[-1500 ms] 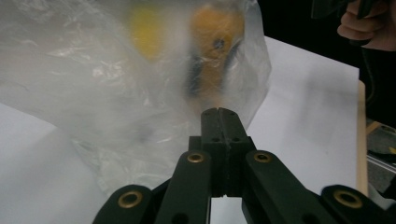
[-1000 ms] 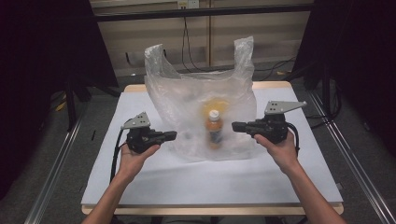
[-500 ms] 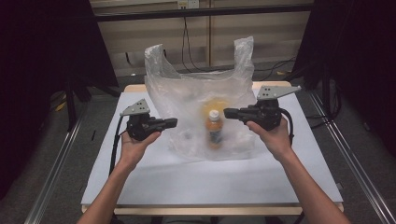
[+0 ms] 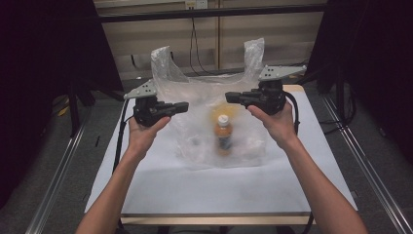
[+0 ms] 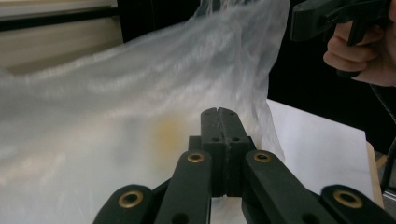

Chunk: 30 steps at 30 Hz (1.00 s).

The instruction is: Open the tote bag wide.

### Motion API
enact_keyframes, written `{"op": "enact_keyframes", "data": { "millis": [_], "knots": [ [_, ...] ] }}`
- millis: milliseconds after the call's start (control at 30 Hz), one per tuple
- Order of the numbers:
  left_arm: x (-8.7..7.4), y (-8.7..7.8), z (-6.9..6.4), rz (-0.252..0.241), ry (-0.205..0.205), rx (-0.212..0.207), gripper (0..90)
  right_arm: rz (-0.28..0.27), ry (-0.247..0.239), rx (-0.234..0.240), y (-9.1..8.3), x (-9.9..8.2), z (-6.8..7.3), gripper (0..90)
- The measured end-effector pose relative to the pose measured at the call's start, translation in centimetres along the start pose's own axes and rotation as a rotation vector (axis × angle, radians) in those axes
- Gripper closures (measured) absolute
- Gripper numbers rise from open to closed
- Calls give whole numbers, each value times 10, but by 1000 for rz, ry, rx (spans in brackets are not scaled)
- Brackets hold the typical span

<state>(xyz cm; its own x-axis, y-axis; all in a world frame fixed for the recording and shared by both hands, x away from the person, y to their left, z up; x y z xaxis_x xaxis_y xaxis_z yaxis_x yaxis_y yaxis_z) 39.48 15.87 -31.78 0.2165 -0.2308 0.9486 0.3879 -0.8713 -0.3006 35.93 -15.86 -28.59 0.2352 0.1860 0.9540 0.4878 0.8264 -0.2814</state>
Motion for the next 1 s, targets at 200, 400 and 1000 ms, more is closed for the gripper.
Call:
{"op": "enact_keyframes", "data": {
  "millis": [200,400,1000],
  "knots": [
    [19,6,3,-38,1,-1,900,-27,-1,-16,1,17,-5,900],
    [37,13,6,-60,23,11,900,-41,11,-72,2,34,-16,900],
    [41,66,17,-30,-11,39,900,18,52,-155,28,29,-28,900]
  ]
}}
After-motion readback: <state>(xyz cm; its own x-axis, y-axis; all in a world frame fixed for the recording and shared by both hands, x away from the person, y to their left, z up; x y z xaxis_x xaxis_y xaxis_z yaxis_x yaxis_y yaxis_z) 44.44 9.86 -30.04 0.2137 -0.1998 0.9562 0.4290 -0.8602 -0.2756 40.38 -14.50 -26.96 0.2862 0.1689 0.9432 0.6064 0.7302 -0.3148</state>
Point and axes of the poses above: each handheld gripper's, and its own axes: y roughly forward along the jaws, x roughly out of its top, z roughly to its left, the point moved 1 cm from there along y, roughly forward along the jaws, and after that the axes turned 1 degree about x, right-handed, at the moved point
